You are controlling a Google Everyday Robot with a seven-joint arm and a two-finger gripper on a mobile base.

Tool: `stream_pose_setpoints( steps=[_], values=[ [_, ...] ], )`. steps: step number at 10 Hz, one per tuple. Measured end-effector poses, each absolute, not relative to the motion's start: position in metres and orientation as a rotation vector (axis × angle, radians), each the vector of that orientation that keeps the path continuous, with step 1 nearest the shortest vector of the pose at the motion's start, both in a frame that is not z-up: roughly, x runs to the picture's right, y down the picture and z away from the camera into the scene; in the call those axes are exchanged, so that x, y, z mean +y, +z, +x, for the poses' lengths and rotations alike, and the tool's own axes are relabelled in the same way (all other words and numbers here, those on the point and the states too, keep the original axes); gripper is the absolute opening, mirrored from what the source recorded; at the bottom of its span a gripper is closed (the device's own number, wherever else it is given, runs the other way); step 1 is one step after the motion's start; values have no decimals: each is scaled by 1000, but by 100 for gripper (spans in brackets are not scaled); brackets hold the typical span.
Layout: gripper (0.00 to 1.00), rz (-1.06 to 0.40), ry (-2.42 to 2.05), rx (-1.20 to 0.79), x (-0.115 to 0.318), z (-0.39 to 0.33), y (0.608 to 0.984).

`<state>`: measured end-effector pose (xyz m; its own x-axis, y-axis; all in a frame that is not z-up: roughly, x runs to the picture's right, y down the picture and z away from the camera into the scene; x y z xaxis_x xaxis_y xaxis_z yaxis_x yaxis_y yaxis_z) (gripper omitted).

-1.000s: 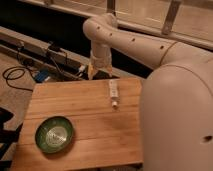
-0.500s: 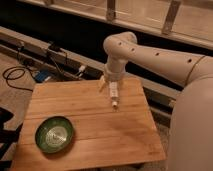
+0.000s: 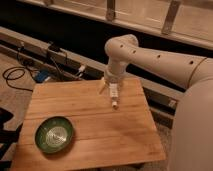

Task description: Place the bottle in the ceramic bowl

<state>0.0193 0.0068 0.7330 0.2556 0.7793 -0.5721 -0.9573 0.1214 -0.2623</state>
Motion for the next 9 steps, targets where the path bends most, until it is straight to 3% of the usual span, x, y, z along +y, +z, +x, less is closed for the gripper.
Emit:
stream_pose_setpoints(
  steps=[5,9],
  values=[
    [65,-600,1242,356,-11,-21,774],
    [65,-608,1305,407,4,21,788]
  ],
)
